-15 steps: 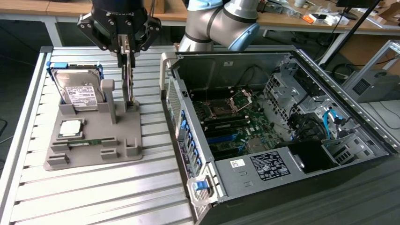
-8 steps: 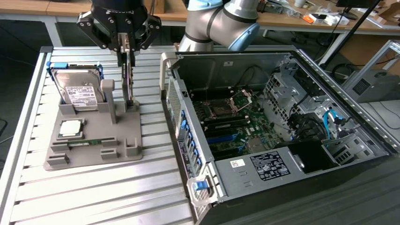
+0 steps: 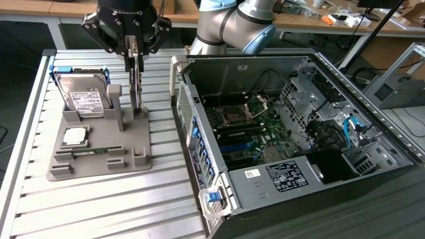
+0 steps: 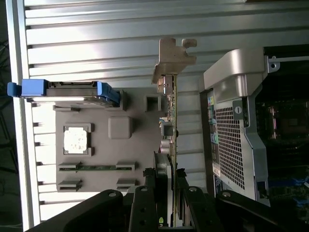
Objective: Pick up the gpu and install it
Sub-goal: 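Pick up the gpu and move the gpu toward the slot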
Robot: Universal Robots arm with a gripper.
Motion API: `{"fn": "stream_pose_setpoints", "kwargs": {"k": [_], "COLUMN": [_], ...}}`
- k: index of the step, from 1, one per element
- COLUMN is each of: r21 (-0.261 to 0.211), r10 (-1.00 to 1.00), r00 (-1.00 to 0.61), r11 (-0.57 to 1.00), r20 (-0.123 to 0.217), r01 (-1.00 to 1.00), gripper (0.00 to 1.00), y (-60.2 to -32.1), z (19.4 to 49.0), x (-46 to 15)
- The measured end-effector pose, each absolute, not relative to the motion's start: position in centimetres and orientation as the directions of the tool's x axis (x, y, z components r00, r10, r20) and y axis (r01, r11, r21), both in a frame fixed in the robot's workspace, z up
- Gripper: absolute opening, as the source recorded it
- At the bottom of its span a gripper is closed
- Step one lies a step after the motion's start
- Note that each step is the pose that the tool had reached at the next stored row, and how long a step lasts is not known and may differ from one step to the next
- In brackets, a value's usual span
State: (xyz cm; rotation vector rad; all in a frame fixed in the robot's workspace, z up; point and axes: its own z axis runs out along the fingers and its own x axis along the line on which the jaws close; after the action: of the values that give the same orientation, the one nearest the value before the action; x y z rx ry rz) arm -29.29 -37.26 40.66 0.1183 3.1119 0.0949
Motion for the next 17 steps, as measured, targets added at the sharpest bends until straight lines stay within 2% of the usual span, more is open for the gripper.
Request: {"fn": "stream_pose_setpoints", "kwargs": {"k": [4, 17], "r21": [0.042, 0.025], "r10": [0.076, 0.076], "r00": [-0.997, -0.997], "r11": [0.996, 0.997], "r20": [-0.025, -0.026], "r01": [0.075, 0.075], "gripper": [0.27, 0.27], "y": [-37.27, -37.26], "z": [40.69, 41.04], "x": [-29.30, -29.30]}}
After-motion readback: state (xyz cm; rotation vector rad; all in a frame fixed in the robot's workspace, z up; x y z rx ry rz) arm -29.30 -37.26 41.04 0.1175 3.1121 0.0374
